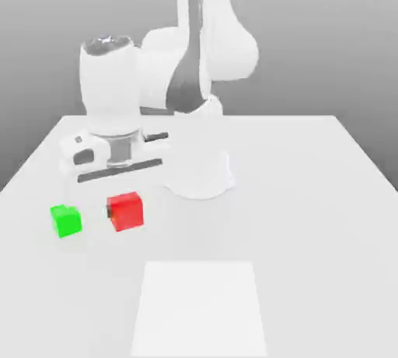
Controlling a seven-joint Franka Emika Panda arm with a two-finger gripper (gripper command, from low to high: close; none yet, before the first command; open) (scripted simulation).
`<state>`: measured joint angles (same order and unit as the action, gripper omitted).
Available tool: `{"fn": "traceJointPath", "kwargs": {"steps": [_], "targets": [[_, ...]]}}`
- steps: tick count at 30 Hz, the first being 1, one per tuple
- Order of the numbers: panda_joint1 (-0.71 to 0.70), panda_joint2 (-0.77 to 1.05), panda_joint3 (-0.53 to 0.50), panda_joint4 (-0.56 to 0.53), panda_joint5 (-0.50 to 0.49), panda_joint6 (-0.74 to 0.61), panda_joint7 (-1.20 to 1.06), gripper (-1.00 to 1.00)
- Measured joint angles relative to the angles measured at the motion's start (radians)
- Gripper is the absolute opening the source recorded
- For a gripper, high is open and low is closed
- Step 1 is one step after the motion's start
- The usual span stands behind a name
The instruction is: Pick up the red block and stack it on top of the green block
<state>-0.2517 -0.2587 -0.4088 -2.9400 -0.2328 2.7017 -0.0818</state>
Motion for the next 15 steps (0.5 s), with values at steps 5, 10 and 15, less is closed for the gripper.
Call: {"fn": "traceJointPath", "kwargs": {"steps": [5, 10, 15], "targets": [[-0.162, -0.023, -0.156, 0.023, -0.089, -0.043, -0.190, -1.00], [-0.200, 0.016, -0.235, 0.033, -0.092, -0.009, -0.285, -1.00], [-0.156, 0.096, -0.266, 0.034, -0.021, 0.071, -0.336, -1.00]]}}
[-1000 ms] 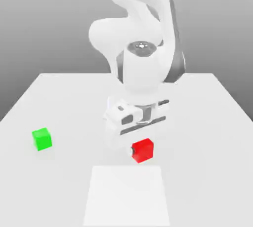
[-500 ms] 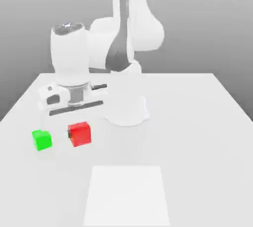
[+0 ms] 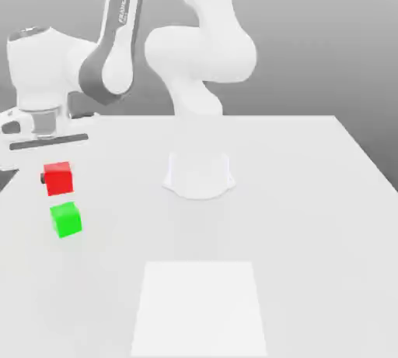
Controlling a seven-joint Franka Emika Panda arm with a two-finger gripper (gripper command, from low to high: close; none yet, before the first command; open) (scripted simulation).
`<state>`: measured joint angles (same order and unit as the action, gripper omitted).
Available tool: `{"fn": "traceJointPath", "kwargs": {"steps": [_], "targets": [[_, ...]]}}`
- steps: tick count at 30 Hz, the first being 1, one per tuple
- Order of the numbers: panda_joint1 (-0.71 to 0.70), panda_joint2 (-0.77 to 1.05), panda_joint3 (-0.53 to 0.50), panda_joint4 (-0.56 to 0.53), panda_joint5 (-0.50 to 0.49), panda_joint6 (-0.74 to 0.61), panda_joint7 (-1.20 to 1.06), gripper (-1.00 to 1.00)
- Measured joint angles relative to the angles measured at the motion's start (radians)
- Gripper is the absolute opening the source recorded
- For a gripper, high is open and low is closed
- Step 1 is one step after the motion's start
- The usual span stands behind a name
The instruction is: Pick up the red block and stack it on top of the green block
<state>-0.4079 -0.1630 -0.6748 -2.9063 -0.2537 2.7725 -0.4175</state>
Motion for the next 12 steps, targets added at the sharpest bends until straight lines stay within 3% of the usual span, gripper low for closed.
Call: {"fn": "traceJointPath", "kwargs": {"steps": [5, 10, 11, 12], "targets": [[0.055, 0.090, -0.022, -0.001, 0.126, 0.080, -0.087, -1.00], [0.085, 0.190, 0.017, 0.000, 0.350, 0.154, -0.244, -1.00], [0.081, 0.204, 0.029, 0.001, 0.386, 0.162, -0.269, 1.00], [0.081, 0.204, 0.029, 0.001, 0.386, 0.162, -0.269, 1.00]]}}
